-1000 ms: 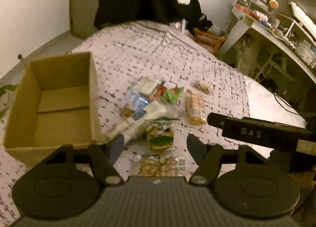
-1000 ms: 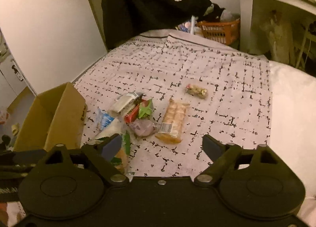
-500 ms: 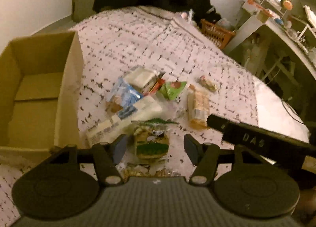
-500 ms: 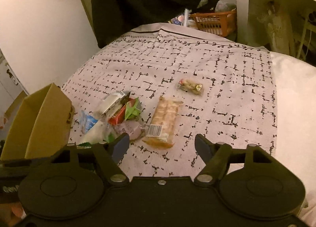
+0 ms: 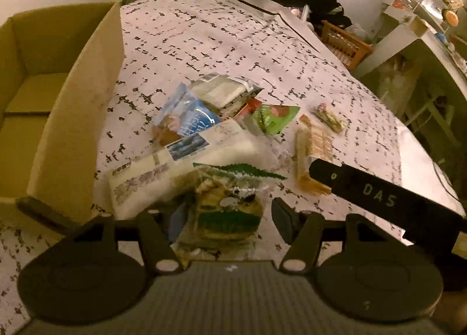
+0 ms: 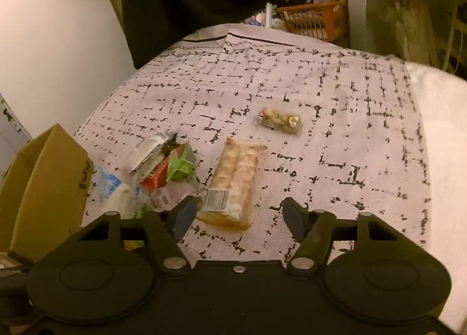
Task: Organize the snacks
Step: 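Grasp the bread-stick pack with the right tool while the left grasps the green cracker bag, then carry both packs over the cardboard box and open both tools to drop them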
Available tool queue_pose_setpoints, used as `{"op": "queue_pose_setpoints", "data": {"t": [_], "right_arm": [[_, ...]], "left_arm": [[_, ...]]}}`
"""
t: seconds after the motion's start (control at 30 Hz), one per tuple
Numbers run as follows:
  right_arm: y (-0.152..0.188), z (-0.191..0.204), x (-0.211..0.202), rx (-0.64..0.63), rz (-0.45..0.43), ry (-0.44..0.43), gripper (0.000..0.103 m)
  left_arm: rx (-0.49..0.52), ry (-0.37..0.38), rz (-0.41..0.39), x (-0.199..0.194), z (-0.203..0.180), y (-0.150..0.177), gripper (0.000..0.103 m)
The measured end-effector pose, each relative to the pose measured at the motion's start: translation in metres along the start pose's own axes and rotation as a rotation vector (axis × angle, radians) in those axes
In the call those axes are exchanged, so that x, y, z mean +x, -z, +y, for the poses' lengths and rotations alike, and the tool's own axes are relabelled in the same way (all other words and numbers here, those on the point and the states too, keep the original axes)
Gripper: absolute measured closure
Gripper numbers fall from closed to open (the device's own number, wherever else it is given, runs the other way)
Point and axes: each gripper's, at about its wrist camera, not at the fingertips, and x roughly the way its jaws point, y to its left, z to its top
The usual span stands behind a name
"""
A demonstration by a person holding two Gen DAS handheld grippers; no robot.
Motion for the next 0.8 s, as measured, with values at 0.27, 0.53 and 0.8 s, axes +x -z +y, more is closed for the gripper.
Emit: {"op": "queue_pose_setpoints", "data": {"t": [0.27, 0.53, 0.8], "right_arm": [[0.005, 0.014, 0.013, -0.076, -0.042, 0.015, 0.046], [0.003, 0.020, 0.025, -0.112, -0.005, 0.044, 0.066], [0.000, 0.018, -0.011, -0.070, -0.080, 0.016, 0.067]], "left_arm": [[0.000, -0.033, 0.001, 0.003, -0.005, 0.001, 0.055], [0.054, -0.047, -0.021, -0.019, -0.008, 0.001, 0.056], [0.136, -0.026, -0.056, -0.055, -0.015, -0.002, 0.056]]}}
